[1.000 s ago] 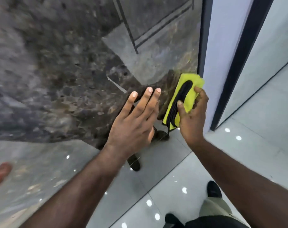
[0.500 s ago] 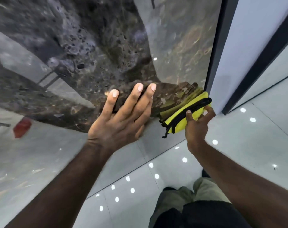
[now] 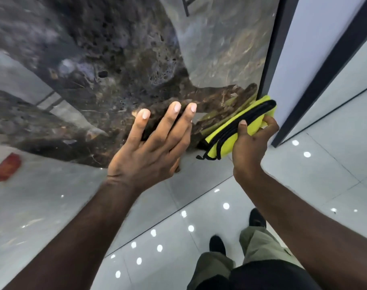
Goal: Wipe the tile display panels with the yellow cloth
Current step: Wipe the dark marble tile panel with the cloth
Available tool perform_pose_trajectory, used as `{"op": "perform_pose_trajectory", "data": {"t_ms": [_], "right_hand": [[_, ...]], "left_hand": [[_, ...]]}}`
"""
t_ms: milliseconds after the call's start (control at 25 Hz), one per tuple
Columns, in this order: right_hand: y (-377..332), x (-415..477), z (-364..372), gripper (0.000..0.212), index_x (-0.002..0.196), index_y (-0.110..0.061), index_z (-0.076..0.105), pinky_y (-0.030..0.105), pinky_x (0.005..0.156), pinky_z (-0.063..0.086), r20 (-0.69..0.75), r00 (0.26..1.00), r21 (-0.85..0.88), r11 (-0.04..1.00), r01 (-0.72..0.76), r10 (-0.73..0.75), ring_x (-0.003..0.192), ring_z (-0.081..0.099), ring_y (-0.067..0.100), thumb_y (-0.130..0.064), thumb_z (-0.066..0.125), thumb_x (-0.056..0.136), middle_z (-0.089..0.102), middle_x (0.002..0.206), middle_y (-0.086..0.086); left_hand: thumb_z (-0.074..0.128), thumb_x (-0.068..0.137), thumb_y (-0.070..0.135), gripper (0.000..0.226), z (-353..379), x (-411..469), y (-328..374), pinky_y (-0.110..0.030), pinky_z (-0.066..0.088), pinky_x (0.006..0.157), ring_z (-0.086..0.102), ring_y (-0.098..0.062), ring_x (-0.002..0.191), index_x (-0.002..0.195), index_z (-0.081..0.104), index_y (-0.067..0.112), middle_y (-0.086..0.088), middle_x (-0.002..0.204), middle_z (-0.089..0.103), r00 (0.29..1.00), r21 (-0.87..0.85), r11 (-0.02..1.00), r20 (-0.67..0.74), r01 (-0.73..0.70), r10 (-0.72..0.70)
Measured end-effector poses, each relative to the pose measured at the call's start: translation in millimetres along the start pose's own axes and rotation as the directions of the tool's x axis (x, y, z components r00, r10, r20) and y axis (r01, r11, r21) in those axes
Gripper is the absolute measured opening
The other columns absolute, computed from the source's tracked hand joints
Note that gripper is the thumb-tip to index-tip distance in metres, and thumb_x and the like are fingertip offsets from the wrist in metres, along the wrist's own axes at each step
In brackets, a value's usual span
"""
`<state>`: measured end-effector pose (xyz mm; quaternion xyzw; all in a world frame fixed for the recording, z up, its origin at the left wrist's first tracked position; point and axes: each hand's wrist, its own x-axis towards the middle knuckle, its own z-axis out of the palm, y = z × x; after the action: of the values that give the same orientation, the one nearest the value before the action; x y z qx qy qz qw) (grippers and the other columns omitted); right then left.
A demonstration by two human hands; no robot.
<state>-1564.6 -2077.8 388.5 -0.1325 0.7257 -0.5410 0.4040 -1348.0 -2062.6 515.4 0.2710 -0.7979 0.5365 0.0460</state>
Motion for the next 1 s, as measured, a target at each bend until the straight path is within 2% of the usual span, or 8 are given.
{"op": "perform_pose_trajectory", "data": {"t_ms": [160, 240, 360, 560, 720, 800, 880, 1000], "right_hand": [[-48.9, -21.9, -4.2, 0.047, 0.147, -0.029, 0.031, 0.038, 0.102, 0.050, 0.019, 0.999, 0.144, 0.989, -0.039, 0.037, 0.119, 0.059, 0.021, -0.026, 0.057, 0.108, 0.055, 0.141, -0.001], [-83.3, -35.2, -4.8, 0.049, 0.148, -0.027, 0.035, 0.032, 0.105, 0.046, -0.028, 0.974, 0.156, 0.962, 0.225, -0.223, 0.123, 0.057, 0.012, -0.028, 0.061, 0.106, 0.054, 0.138, -0.012], [-128.7, -62.2, -6.0, 0.053, 0.148, -0.025, 0.041, 0.025, 0.107, 0.040, -0.138, 0.796, 0.089, 0.793, 0.603, -0.589, 0.132, 0.050, 0.012, -0.029, 0.065, 0.101, 0.050, 0.145, -0.006], [-184.5, -96.7, 10.6, 0.057, 0.154, -0.045, 0.031, 0.040, 0.109, 0.043, -0.139, 0.927, 0.190, 0.909, 0.371, -0.349, 0.127, 0.056, 0.032, -0.038, 0.056, 0.104, 0.041, 0.151, 0.008], [-222.7, -133.0, 3.2, 0.062, 0.156, -0.034, 0.032, 0.030, 0.114, 0.034, -0.102, 0.650, 0.065, 0.647, 0.759, -0.753, 0.135, 0.045, 0.016, -0.032, 0.063, 0.102, 0.044, 0.156, -0.004], [-216.8, -131.8, 1.1, 0.064, 0.156, -0.035, 0.027, 0.039, 0.113, 0.042, -0.095, 0.764, 0.097, 0.758, 0.645, -0.638, 0.129, 0.055, 0.025, -0.031, 0.061, 0.103, 0.053, 0.148, 0.004], [-208.7, -134.6, -5.0, 0.066, 0.155, -0.032, 0.025, 0.048, 0.111, 0.049, -0.036, 0.937, 0.216, 0.913, 0.346, -0.347, 0.118, 0.061, 0.029, -0.027, 0.063, 0.101, 0.060, 0.139, 0.013], [-225.1, -144.6, -24.0, 0.058, 0.138, -0.039, 0.035, 0.055, 0.102, 0.057, 0.119, 0.923, 0.256, 0.909, 0.329, -0.367, 0.110, 0.068, 0.029, -0.028, 0.072, 0.095, 0.065, 0.126, 0.008]], "left_hand": [[0.058, 0.097, 0.032, 0.069, -12.1, 3.6, -6.3, -0.054, 0.010, 0.136, 0.032, -0.025, 0.162, 0.161, 0.048, 0.007, -0.007, 0.177, 0.031, 0.997, -0.159, 0.986, 0.065, 0.058, -0.048], [0.058, 0.098, 0.030, 0.071, -22.0, 6.3, -15.4, -0.051, 0.005, 0.137, 0.025, -0.026, 0.165, 0.164, 0.044, 0.006, -0.008, 0.179, 0.024, 0.993, -0.284, 0.955, 0.103, 0.086, -0.059], [0.055, 0.097, 0.028, 0.072, -40.7, 4.8, -43.1, -0.051, 0.005, 0.137, 0.021, -0.027, 0.166, 0.165, 0.042, 0.006, -0.009, 0.180, 0.019, 0.988, -0.281, 0.949, 0.091, 0.146, -0.125], [0.053, 0.098, 0.030, 0.070, -65.2, 2.3, -110.2, -0.058, 0.003, 0.136, 0.018, -0.030, 0.167, 0.163, 0.043, 0.007, -0.011, 0.181, 0.015, 0.980, -0.166, 0.968, -0.017, 0.191, -0.196], [0.055, 0.096, 0.029, 0.065, -75.3, 6.6, -146.4, -0.060, 0.004, 0.135, 0.018, -0.033, 0.166, 0.157, 0.052, 0.009, -0.014, 0.180, 0.019, 0.972, -0.186, 0.960, -0.077, 0.207, -0.224], [0.058, 0.092, 0.031, 0.066, -79.9, 3.6, -154.0, -0.061, 0.005, 0.135, 0.019, -0.037, 0.166, 0.154, 0.055, 0.009, -0.018, 0.178, 0.022, 0.977, -0.209, 0.959, -0.057, 0.190, -0.206], [0.061, 0.091, 0.033, 0.066, -84.3, 2.4, -159.0, -0.060, 0.009, 0.135, 0.023, -0.038, 0.164, 0.151, 0.059, 0.008, -0.019, 0.176, 0.028, 0.980, -0.226, 0.957, -0.044, 0.179, -0.194], [0.068, 0.089, 0.036, 0.060, -89.9, 10.9, -167.2, -0.057, 0.017, 0.133, 0.038, -0.036, 0.157, 0.142, 0.066, 0.006, -0.019, 0.166, 0.046, 0.979, -0.249, 0.953, -0.064, 0.174, -0.196]]}}
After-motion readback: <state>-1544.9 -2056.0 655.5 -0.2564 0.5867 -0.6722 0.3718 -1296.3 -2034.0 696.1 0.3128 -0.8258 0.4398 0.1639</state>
